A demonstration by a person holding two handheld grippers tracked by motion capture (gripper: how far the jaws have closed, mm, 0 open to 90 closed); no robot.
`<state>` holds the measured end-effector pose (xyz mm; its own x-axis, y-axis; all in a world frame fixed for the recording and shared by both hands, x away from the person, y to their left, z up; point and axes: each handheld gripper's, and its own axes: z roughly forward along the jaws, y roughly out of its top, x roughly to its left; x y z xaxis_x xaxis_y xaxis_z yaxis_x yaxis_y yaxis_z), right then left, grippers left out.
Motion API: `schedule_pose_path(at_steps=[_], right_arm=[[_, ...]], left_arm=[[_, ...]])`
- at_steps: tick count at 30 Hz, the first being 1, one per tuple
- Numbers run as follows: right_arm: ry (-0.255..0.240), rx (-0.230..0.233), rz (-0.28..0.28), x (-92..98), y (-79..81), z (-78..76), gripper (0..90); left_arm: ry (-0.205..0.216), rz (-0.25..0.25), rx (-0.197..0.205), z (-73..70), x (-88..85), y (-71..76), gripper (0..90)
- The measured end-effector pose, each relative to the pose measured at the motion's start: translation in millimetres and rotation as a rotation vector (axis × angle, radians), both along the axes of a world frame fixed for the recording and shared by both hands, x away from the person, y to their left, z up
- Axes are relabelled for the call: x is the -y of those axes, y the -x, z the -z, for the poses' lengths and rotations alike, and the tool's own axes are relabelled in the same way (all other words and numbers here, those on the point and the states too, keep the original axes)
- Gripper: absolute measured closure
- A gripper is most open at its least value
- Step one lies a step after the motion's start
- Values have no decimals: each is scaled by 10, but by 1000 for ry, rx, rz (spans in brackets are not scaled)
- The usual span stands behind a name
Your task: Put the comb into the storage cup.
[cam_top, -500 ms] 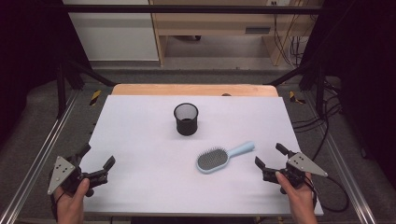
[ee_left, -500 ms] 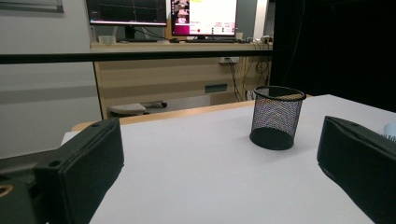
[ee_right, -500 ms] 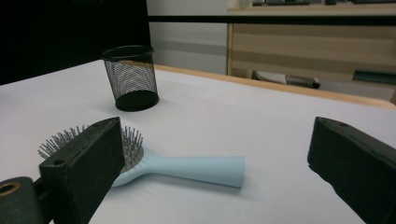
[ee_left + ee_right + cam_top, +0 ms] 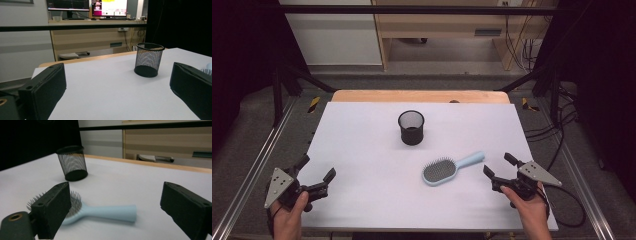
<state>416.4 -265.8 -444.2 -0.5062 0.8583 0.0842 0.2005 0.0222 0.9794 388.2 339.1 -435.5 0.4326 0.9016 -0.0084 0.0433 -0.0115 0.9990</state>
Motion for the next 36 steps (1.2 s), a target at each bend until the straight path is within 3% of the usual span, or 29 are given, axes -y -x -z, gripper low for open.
schedule_pose_path(at_steps=[4,11,17,21,26,30,36], right_arm=[[-4,13,-7,-87,-115,-263,181],[99,-2,-13,-293,-424,-714,361],[99,-22,23,-402,-676,-893,435],[106,-33,46,-441,-777,-920,503],[118,-39,53,-466,-875,-893,658],[159,-65,35,-456,-981,-788,793],[203,-132,57,-422,-1086,-579,879]], left_arm=[[16,-7,-1,3,-24,0,8],[19,-13,0,-5,-30,9,9],[22,-13,2,-2,-40,6,9],[25,-16,1,0,-51,1,9],[23,-13,1,0,-43,-2,9],[17,-10,-3,4,-38,-9,10],[19,-11,0,1,-42,-2,12]])
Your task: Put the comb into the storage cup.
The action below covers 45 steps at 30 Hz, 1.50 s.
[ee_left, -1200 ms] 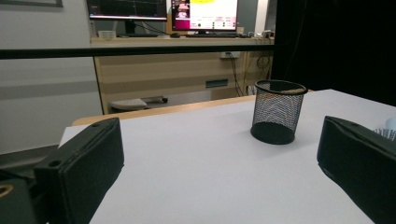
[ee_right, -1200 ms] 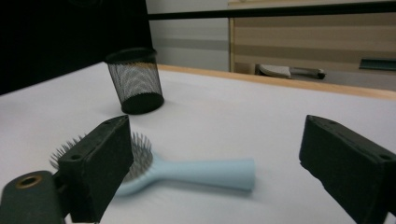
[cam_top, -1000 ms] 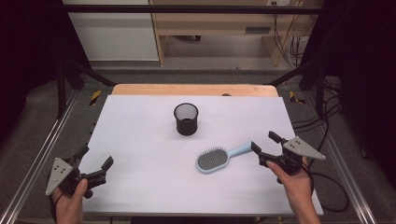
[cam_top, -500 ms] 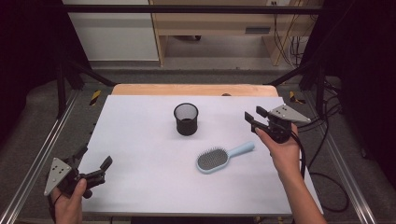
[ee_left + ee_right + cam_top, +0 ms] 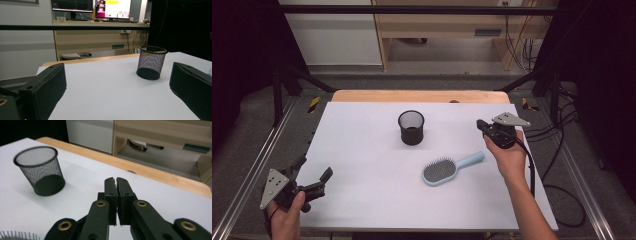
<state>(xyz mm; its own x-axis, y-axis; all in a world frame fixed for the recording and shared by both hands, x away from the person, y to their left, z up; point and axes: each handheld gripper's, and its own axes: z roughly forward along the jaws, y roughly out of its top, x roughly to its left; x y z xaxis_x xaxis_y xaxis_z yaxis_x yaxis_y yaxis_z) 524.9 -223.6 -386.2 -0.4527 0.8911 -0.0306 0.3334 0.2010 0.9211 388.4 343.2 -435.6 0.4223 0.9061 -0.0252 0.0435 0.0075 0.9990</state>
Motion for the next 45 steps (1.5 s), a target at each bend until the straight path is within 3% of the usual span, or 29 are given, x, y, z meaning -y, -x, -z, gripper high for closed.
schedule_pose_path(at_steps=[10,13,16,26,31,45], right_arm=[[49,-84,7,12,-55,185,900],[29,-108,8,2,-60,210,900],[41,-122,-1,-12,-58,236,900],[108,-206,-24,-35,-31,428,900],[160,-278,-45,-58,-38,612,900],[226,-359,-96,-152,-81,728,900]], left_arm=[[-5,-2,-3,5,0,-5,16],[-6,-3,-6,9,-2,-12,16],[-7,-2,-6,9,-1,-13,16],[-12,6,-10,16,22,-20,18],[-9,6,-10,15,17,-21,18],[-11,9,-17,25,18,-33,20]])
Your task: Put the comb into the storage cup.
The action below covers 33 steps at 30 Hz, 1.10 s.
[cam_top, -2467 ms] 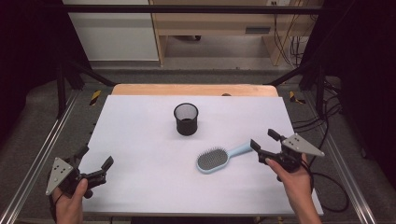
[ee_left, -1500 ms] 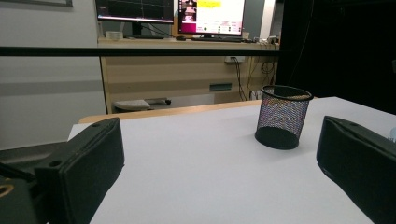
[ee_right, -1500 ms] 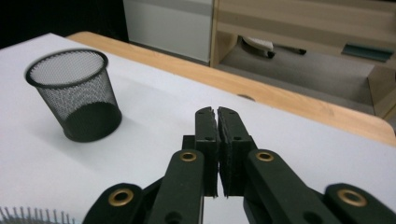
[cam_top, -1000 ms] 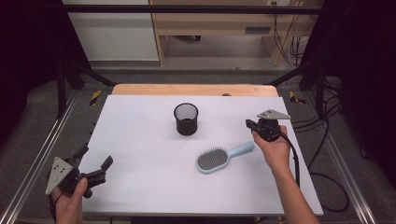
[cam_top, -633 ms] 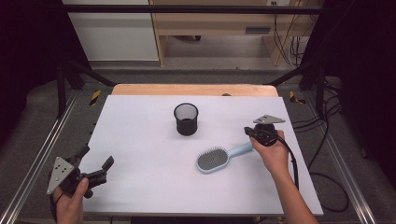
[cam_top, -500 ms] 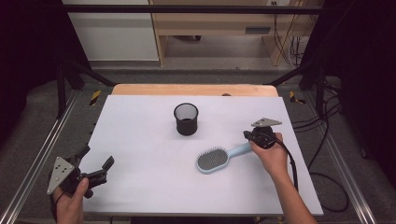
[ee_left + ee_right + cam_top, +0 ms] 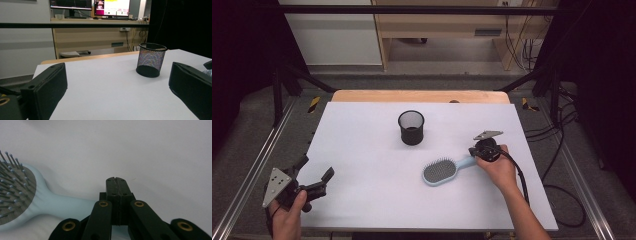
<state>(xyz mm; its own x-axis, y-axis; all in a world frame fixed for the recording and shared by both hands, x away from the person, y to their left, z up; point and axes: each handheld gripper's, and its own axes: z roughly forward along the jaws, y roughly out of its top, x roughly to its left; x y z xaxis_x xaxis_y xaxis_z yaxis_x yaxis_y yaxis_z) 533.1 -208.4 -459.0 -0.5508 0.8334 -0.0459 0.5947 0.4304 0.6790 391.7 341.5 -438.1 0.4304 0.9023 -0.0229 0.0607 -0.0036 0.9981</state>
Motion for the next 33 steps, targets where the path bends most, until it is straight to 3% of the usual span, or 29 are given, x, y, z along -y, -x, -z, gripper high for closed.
schedule_pose_path(at_steps=[9,11,13,15,24,33], right_arm=[[8,-51,-25,22,-21,23,900],[50,-72,-47,3,2,41,900],[88,-80,-70,-22,52,42,900],[90,-85,-85,-25,110,26,900],[72,-134,-122,42,410,0,900],[52,-134,-175,61,728,31,900]], left_arm=[[-7,7,-4,8,3,-14,22],[-4,3,-7,9,-12,-14,22],[0,1,-5,7,-21,-11,22],[1,-1,-7,10,-25,-15,22],[0,2,-14,18,-16,-15,22],[-10,-5,-16,20,-15,-11,22]])
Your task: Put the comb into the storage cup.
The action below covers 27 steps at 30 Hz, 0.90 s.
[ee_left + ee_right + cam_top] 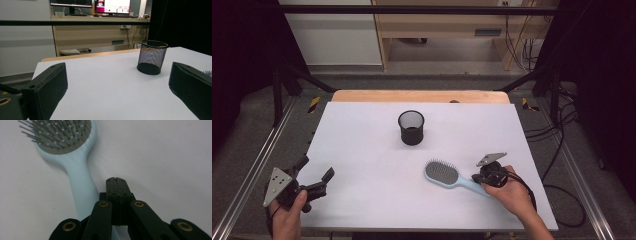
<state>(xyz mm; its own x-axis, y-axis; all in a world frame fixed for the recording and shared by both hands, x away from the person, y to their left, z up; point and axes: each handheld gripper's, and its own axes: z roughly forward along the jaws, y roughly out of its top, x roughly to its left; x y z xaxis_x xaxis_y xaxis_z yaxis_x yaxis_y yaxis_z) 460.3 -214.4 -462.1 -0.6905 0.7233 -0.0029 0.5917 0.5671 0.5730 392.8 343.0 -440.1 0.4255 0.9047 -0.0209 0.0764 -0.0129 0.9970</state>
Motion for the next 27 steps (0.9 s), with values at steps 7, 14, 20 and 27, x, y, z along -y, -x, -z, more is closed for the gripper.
schedule_pose_path(at_steps=[7,14,20,27], right_arm=[[-27,3,-33,-56,177,5,900],[-42,1,-71,-161,330,8,900],[-44,-2,-79,-227,413,8,900],[-58,3,-76,-242,460,25,900]], left_arm=[[5,-7,-5,10,-23,-9,22],[2,-6,-4,9,-18,-9,22],[5,-5,-2,6,-20,-5,22],[3,-3,-3,7,-10,-5,22]])
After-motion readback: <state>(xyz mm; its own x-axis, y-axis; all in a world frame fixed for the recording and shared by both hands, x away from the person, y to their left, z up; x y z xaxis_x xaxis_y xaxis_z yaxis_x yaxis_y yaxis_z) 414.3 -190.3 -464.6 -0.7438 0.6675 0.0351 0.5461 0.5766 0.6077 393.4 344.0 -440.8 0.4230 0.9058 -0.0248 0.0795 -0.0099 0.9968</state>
